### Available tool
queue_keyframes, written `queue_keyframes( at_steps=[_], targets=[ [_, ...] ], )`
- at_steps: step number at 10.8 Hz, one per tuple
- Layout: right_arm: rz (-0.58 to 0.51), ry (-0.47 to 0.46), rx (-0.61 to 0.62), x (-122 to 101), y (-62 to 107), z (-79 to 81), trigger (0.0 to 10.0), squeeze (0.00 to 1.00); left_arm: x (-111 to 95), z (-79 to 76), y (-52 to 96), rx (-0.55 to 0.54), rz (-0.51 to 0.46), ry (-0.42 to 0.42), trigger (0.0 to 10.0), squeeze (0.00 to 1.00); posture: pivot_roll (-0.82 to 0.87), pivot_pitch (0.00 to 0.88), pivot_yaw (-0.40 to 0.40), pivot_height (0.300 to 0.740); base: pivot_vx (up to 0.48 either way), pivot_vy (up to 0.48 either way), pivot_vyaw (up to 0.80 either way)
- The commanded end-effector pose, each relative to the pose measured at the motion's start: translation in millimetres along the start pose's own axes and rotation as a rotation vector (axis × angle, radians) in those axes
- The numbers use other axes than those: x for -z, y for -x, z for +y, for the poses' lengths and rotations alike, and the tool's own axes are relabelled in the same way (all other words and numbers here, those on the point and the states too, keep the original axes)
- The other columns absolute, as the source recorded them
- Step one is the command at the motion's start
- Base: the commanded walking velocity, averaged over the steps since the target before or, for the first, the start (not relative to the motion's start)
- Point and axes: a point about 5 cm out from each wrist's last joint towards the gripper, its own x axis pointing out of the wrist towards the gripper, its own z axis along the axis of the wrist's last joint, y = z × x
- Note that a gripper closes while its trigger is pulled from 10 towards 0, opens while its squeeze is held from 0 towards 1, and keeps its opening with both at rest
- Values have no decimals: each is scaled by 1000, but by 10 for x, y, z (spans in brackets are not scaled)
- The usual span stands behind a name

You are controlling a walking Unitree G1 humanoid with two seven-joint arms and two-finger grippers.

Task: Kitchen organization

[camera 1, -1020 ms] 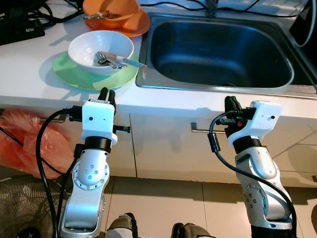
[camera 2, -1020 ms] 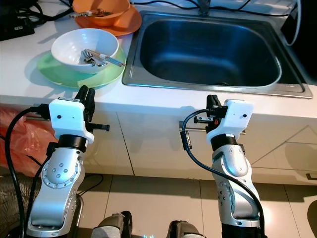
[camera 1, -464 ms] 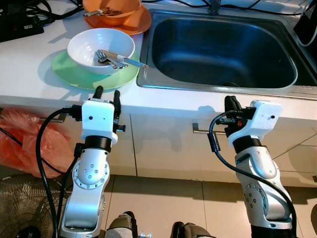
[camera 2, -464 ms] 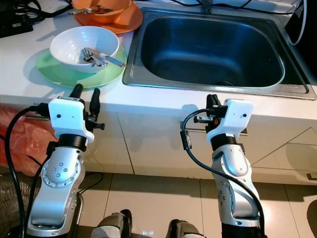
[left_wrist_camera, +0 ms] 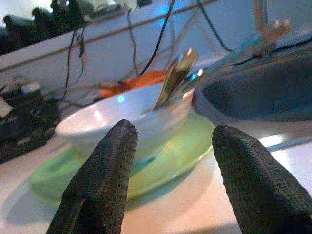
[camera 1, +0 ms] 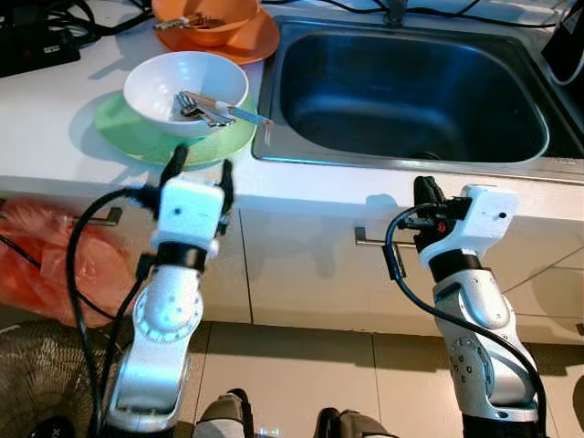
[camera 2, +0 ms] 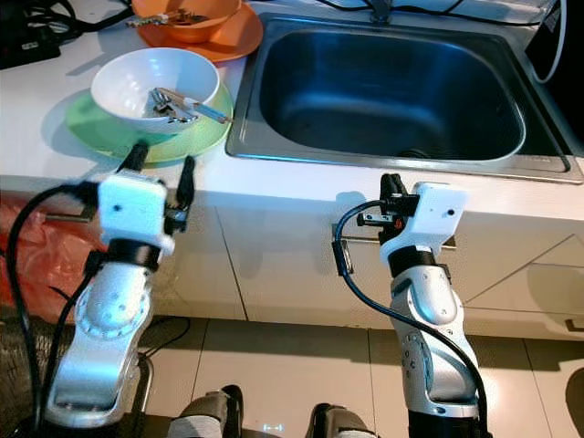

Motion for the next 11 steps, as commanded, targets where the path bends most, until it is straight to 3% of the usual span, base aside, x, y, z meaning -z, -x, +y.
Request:
queue_keyframes(
  at_steps=[1, 7, 10, 11],
  targets=[
    [4, -2, 10, 11, 0, -28, 10000, 0, -19, -43, -28, 54, -30, -33, 10000, 0, 94, 200, -46, 740, 0, 0, 0],
    [0, -6, 9, 4, -17, -21, 10000, 0, 15, 198, -211, 55, -62, -126, 10000, 0, 93, 199, -45, 740, 0, 0, 0],
    [0, -9, 9, 7, -14, -18, 10000, 0, 11, 221, -260, 83, -84, -158, 10000, 0, 94, 201, -45, 740, 0, 0, 0],
    [0, -9, 10, 5, -13, -16, 10000, 0, 13, 222, -272, 93, -88, -161, 8392, 0, 90, 203, -45, 740, 0, 0, 0]
  ],
)
